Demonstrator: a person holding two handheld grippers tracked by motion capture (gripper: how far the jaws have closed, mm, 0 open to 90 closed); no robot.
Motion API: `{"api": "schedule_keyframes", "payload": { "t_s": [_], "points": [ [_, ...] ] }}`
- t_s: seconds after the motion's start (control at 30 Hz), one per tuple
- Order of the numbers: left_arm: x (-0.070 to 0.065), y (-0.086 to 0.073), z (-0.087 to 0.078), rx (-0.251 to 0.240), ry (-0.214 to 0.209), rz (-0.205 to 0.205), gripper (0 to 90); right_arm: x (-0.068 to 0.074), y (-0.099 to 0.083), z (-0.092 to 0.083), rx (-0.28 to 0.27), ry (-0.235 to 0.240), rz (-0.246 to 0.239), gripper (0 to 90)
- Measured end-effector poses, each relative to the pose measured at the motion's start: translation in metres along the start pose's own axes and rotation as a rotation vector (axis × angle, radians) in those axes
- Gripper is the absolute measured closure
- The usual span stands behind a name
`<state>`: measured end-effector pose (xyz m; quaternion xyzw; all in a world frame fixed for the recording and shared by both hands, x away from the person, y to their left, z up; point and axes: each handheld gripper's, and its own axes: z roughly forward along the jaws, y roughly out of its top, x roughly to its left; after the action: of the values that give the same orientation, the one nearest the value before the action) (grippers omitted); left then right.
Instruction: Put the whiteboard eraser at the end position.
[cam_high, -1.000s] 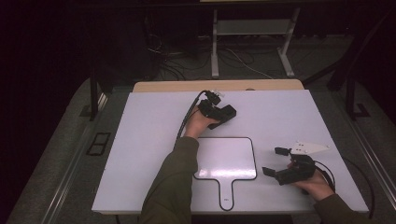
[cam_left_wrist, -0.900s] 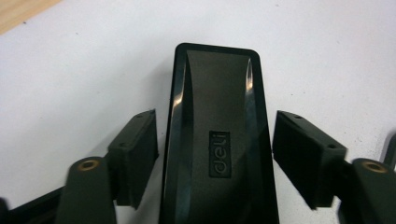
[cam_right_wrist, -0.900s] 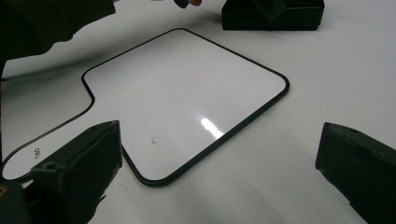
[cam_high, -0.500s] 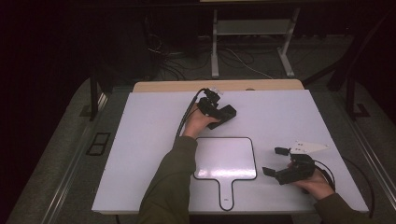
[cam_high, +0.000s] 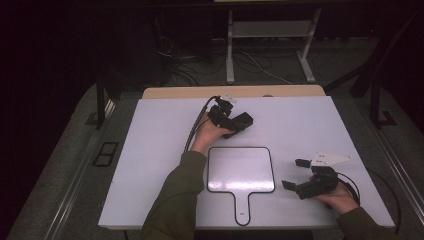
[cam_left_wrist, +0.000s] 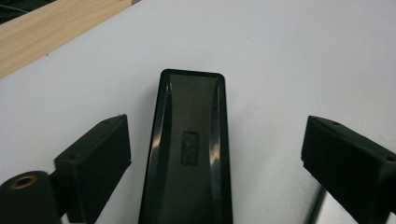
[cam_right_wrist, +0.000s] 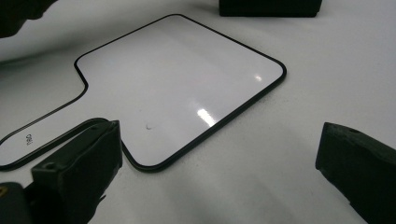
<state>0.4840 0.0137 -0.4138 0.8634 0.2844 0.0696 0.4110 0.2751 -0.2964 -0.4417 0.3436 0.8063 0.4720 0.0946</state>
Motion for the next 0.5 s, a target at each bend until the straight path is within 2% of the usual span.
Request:
{"api": "schedule_keyframes", "payload": {
  "t_s": [0.07,0.17,0.23,0.3,0.33,0.4,0.5],
  "points": [
    [-0.002,-0.002,-0.005,0.001,-0.006,-0.002,4.9,-0.001,-0.002,-0.001,0.001,-0.002,0.004,0.0],
    [-0.007,-0.005,-0.010,0.010,-0.004,0.018,2.1,-0.002,-0.004,-0.002,0.011,-0.002,0.001,0.0],
    [-0.011,-0.008,-0.012,-0.009,-0.004,0.006,1.2,-0.003,-0.004,-0.002,0.008,-0.001,0.010,0.0],
    [-0.014,-0.010,-0.016,-0.003,-0.009,0.023,0.4,-0.003,-0.004,-0.002,0.007,0.000,0.010,0.0],
    [-0.018,-0.012,-0.015,-0.026,-0.007,-0.012,0.0,-0.003,-0.004,-0.002,0.007,0.001,0.008,0.0],
    [-0.018,-0.016,-0.020,-0.004,-0.016,0.019,0.0,-0.002,-0.004,-0.001,0.009,0.002,0.006,0.0],
    [-0.023,-0.021,-0.025,-0.013,-0.006,0.021,0.0,-0.002,-0.004,0.000,0.010,0.000,0.006,0.0]
  ]
}}
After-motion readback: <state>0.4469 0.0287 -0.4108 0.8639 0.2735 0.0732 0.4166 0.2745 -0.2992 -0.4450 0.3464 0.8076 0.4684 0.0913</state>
